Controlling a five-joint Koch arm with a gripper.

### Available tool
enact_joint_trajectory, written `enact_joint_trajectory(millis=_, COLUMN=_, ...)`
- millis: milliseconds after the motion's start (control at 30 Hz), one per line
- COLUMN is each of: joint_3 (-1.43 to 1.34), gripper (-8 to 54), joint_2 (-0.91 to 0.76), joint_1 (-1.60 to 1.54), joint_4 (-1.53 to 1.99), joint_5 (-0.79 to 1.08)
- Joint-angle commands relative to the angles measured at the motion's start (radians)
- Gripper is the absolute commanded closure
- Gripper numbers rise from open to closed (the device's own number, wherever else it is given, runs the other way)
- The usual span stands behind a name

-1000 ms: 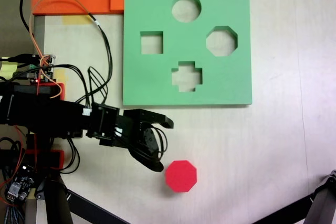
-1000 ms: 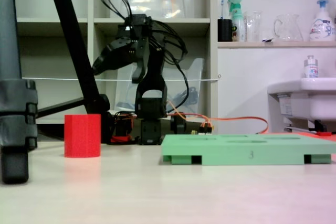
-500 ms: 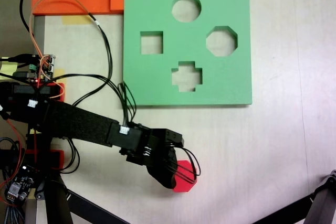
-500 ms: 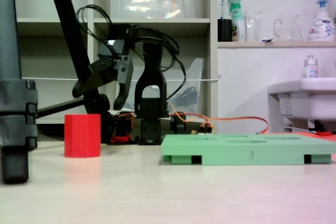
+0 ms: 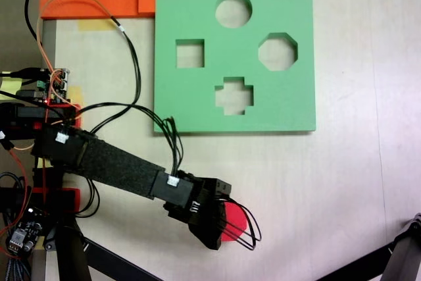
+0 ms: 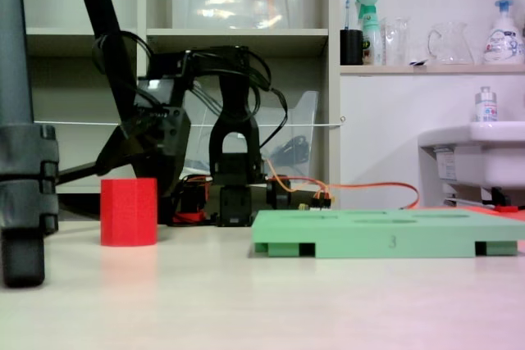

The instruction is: Put the octagonal pillar block into the corresponding hole

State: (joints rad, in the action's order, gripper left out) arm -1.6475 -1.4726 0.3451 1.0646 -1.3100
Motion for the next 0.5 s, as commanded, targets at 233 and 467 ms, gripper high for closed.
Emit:
enact_joint_trajectory(millis=233, joint_3=0.086, gripper=-6.6, joint_2=0.054, joint_1=0.029, joint_4=0.006, joint_5=0.067)
enact_joint_trajectory(millis=467, joint_3=0.126, gripper=-6.6, joint_2=0.101, joint_1=0.029, joint_4=0.006, joint_5=0.071)
